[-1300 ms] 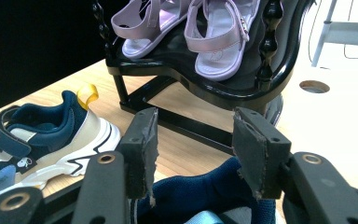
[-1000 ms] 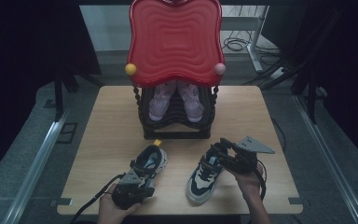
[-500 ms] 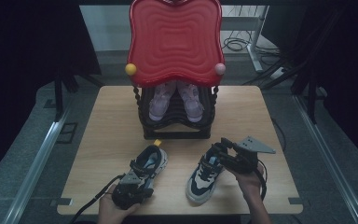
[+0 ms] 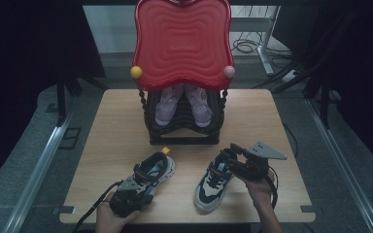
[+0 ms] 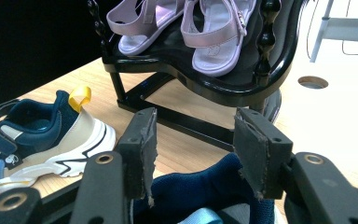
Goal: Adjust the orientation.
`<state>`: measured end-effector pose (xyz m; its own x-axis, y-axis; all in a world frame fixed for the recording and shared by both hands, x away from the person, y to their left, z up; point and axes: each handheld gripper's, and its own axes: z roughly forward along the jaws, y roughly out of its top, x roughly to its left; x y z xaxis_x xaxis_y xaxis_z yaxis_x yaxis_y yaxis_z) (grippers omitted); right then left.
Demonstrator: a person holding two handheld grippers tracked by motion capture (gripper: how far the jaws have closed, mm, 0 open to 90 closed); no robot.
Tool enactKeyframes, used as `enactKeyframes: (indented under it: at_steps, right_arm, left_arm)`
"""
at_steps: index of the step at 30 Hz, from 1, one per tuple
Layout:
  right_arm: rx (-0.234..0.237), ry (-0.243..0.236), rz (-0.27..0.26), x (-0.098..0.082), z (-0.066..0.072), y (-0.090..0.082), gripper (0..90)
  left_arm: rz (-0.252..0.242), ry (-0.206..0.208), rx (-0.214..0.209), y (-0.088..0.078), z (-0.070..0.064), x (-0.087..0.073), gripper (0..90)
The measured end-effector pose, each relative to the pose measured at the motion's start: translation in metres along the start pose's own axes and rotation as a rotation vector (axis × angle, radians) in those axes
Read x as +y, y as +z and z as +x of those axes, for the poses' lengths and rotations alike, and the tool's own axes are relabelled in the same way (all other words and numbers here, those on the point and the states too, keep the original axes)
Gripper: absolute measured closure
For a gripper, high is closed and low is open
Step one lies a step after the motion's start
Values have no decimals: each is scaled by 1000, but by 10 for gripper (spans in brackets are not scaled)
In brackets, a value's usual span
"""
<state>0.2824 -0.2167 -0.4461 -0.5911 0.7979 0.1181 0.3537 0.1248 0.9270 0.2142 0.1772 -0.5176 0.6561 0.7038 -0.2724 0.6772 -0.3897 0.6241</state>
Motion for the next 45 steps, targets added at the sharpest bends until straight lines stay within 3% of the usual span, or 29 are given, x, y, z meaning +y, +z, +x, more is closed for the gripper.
enactKeyframes:
  at_steps: [12,19,27,33,45]
  right_arm:
    - [1,6,-5,0,-1,0,496]
    - [2,15,-8,0,-2,0,496]
    - [1,17,-8,0,-2,0,496]
    - [4,13,-7,0,-1,0,496]
    - [18,-10,-5,0,1,2,496]
  left_arm:
    - [-1,-18,6,-6,8,-3,900]
    - [20,-6,8,-11,14,-1,900]
    - [25,2,41,-16,21,1,900]
    - [40,28,50,-19,23,4,900]
    - [51,16,65,-22,37,8,899]
